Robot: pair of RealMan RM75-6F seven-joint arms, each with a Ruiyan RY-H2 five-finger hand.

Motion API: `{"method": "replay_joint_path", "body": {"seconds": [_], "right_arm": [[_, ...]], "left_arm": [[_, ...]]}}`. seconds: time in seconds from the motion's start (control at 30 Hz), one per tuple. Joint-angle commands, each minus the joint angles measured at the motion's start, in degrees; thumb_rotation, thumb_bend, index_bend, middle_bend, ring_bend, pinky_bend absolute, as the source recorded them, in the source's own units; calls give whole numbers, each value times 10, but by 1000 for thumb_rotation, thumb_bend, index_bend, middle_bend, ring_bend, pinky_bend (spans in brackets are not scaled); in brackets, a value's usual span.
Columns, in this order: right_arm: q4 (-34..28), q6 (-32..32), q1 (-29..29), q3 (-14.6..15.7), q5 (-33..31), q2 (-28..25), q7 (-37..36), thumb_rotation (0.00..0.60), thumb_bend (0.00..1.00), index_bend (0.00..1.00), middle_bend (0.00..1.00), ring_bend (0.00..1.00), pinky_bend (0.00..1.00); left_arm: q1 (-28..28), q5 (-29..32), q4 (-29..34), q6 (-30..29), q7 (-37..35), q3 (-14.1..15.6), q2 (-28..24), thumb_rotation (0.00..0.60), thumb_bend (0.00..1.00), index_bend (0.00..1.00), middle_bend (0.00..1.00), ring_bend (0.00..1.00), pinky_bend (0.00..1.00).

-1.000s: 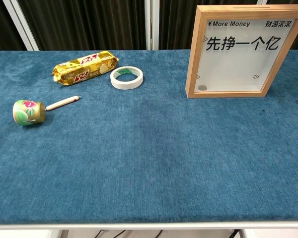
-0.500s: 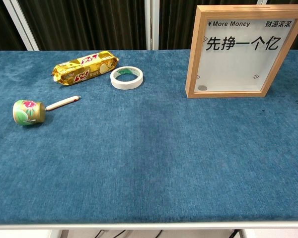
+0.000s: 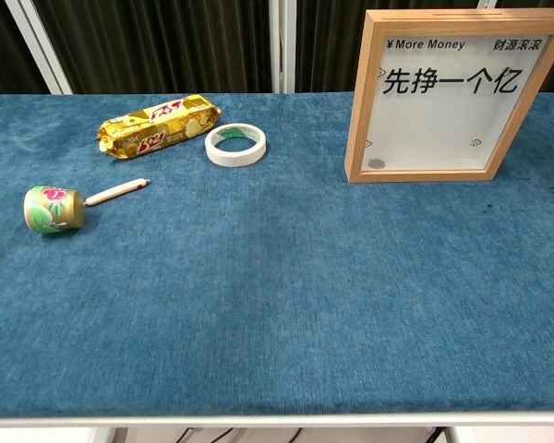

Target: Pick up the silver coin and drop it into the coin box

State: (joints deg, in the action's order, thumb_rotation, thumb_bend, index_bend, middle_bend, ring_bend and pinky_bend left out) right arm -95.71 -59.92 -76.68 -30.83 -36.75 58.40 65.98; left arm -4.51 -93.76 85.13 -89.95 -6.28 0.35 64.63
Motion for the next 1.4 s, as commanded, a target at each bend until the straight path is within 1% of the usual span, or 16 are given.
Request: {"method": "replay_joint_path", "body": {"seconds": [0.03, 0.17, 0.33, 0.43, 0.6, 0.87, 1.13, 1.4], "right_arm": [[50, -12, -19, -3, -82, 9, 73, 600, 346, 728, 63, 0, 0], [85, -12, -12, -18, -122, 16, 113, 600, 346, 726, 64, 0, 0], [113, -16, 0, -36, -139, 30, 146, 600, 346, 729, 64, 0, 0], [128, -16, 11, -54, -163, 38, 170, 600, 346, 732, 64, 0, 0], [156, -33, 17, -75, -177, 55, 207, 600, 346, 734, 64, 0, 0], [185, -59, 31, -112, -173, 78, 246, 600, 346, 736, 64, 0, 0], [194, -72, 44, -144, -148, 100, 256, 600, 346, 737, 64, 0, 0], [203, -83, 50, -166, -130, 120, 266, 600, 345, 736, 64, 0, 0]], "left_arm": [[0, 1, -1, 1, -3, 0, -1, 600, 98, 78, 0, 0, 0], [0, 1, -2, 0, -4, 1, -3, 600, 98, 78, 0, 0, 0], [0, 1, 0, 1, -2, 1, -4, 600, 98, 78, 0, 0, 0], [-2, 0, 3, 3, 3, 1, -4, 600, 98, 78, 0, 0, 0], [-3, 1, 6, 5, 9, 1, -4, 600, 99, 78, 0, 0, 0], [-2, 4, 8, 6, 7, 1, -6, 600, 98, 78, 0, 0, 0], [-1, 6, 6, 6, 5, 1, -4, 600, 98, 78, 0, 0, 0], [-1, 7, 3, 6, 4, 0, -5, 600, 98, 78, 0, 0, 0]]}}
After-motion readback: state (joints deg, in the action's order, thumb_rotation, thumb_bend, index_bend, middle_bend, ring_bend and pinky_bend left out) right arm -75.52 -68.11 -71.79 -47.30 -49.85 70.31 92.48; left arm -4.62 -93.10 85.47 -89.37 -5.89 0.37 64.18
